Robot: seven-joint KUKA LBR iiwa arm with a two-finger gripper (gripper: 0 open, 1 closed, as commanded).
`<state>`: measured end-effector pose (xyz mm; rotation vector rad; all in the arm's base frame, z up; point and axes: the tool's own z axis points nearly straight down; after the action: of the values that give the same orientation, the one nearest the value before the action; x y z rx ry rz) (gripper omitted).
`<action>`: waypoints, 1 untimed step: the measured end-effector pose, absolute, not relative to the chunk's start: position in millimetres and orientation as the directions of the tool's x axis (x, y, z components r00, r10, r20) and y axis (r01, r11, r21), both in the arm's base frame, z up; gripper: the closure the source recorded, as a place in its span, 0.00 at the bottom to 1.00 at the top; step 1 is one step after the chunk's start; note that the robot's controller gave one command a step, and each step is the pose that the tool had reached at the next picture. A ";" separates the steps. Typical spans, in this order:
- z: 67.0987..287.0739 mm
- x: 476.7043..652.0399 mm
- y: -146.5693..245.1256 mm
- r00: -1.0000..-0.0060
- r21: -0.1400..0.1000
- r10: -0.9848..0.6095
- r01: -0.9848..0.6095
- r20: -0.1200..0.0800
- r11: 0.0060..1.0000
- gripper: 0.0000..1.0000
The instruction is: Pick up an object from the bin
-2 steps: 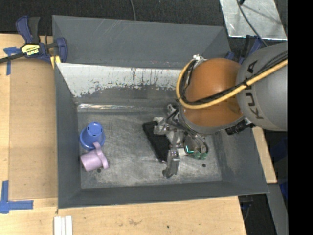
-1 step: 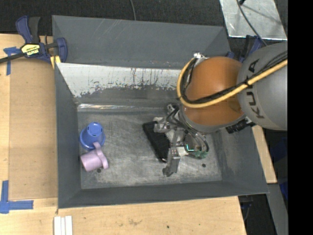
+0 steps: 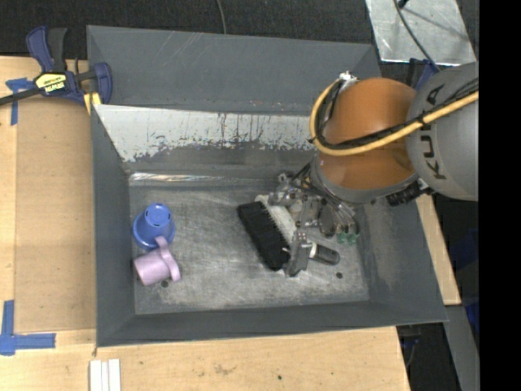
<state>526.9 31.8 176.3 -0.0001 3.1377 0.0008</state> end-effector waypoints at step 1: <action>124.7 531.4 29.7 -1.000 -0.001 -0.023 -0.023 -0.010 1.000 0.00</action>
Offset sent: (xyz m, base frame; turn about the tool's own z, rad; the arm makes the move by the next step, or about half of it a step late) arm 0.0268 -0.0036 -0.1063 -0.0017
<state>531.4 29.7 124.7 -0.0364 3.1314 -0.0008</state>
